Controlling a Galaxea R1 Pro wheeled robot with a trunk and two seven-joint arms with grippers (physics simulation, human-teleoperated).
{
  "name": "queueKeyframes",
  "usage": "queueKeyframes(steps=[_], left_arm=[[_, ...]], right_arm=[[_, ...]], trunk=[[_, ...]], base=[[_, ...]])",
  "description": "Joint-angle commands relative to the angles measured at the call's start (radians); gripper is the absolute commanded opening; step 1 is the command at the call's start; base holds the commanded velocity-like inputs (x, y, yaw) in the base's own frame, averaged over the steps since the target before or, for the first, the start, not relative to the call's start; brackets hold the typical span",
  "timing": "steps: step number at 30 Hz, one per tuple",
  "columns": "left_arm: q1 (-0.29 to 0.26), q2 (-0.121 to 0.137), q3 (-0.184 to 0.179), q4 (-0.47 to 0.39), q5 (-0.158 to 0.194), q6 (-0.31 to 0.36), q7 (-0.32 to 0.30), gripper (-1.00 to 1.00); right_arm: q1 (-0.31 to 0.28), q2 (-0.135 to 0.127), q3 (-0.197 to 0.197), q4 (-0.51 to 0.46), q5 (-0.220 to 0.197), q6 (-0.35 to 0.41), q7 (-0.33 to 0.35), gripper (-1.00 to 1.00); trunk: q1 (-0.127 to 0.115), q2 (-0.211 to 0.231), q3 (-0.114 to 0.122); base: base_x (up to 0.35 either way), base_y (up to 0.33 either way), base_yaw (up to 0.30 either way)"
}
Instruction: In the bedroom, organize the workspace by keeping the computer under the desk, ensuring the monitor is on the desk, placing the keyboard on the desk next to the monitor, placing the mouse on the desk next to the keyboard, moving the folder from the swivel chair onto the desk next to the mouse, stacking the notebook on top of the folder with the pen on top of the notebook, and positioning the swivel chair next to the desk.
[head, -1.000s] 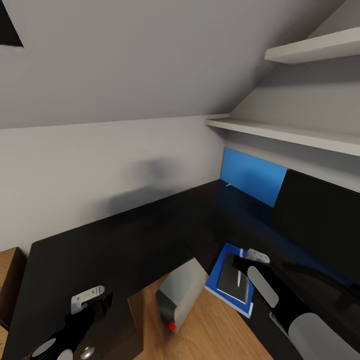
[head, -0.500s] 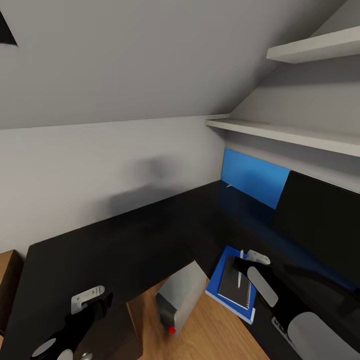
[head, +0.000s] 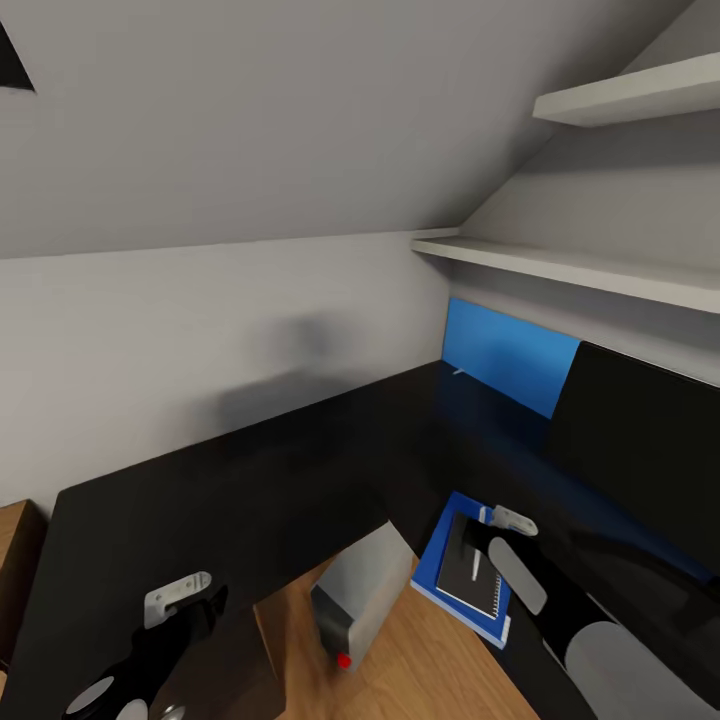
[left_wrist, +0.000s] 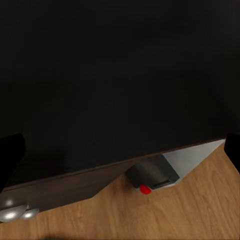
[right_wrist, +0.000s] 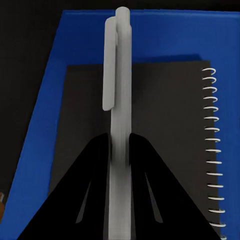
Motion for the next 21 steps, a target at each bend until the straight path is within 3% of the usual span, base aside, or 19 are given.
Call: queueKeyframes(steps=[1, 21], left_arm=[[0.000, 0.001, -0.003, -0.002, 0.010, 0.002, 0.010, 1.00], [0.000, 0.001, -0.004, -0.002, 0.011, 0.003, 0.010, 1.00]], right_arm=[[-0.001, 0.001, 0.005, 0.000, -0.007, 0.000, -0.007, -1.00], [-0.002, 0.020, 0.005, 0.006, 0.026, -0.030, -0.008, -1.00]], trunk=[[0.000, -0.001, -0.001], [0.000, -0.001, -0.001]], base=[[0.000, 0.000, 0.000], [0.000, 0.000, 0.000]])
